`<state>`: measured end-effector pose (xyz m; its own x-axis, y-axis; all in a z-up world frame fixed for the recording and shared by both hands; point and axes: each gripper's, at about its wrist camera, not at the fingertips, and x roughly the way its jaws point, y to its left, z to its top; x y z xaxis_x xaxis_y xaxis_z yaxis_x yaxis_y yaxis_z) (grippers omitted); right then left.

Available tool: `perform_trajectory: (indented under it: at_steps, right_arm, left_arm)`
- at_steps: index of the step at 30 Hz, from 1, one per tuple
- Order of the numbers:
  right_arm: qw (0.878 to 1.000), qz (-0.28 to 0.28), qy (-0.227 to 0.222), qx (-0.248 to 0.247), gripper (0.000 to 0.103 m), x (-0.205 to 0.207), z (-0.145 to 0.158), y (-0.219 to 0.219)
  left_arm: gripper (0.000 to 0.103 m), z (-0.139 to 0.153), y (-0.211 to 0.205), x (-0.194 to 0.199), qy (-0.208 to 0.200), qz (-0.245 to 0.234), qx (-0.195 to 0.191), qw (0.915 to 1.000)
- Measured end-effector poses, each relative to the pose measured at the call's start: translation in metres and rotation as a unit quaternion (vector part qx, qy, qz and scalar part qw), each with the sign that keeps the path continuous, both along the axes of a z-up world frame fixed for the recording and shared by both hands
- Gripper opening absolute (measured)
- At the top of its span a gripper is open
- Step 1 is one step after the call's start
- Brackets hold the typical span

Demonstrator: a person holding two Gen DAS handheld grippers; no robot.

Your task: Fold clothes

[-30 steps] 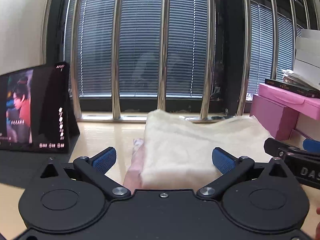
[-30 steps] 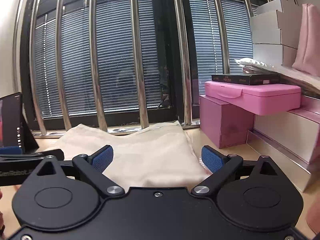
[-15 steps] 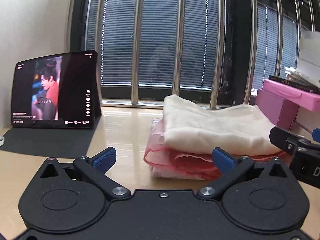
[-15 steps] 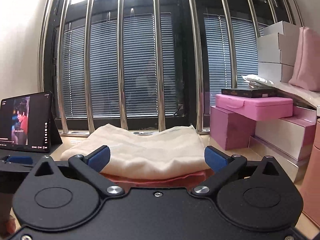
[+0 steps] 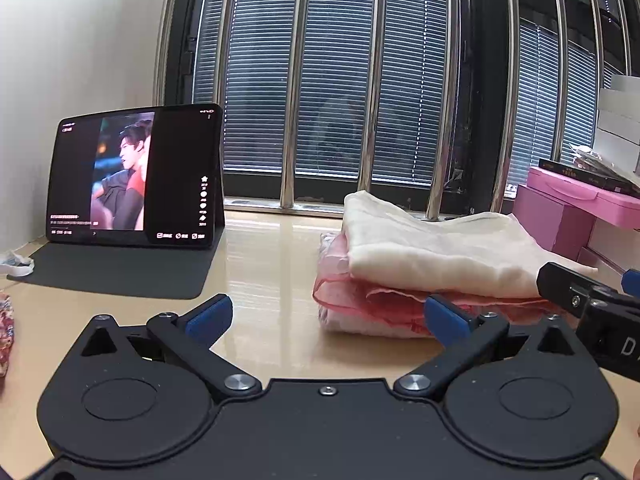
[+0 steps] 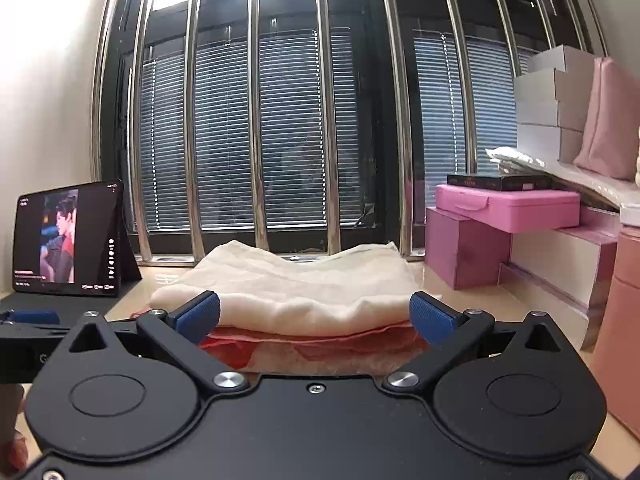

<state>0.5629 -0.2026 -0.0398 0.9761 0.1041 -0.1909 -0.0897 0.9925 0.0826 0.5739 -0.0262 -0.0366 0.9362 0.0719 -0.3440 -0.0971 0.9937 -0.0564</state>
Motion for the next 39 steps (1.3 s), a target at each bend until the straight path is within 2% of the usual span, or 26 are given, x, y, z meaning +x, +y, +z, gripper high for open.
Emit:
perform_trajectory:
  at_steps: [15,28,35,39]
  right_arm:
    - [0.999,0.001,0.026,0.02,0.102,-0.042,-0.002,0.006]
    - [1.0,-0.004,-0.007,-0.001,0.102,-0.102,0.002,0.017]
    - [1.0,0.002,-0.026,-0.018,0.102,-0.137,0.004,0.023]
    - [0.999,-0.002,-0.035,-0.008,0.102,-0.156,0.006,0.019]
  left_arm:
    - [0.103,-0.004,0.015,-0.044,0.032,0.002,-0.033,0.9989]
    - [0.103,0.001,0.015,-0.111,0.001,0.026,0.013,0.9996]
    - [0.103,0.002,0.02,-0.142,0.01,0.04,0.005,0.9991]
    - [0.103,0.001,0.024,-0.166,0.018,0.043,-0.011,0.9989]
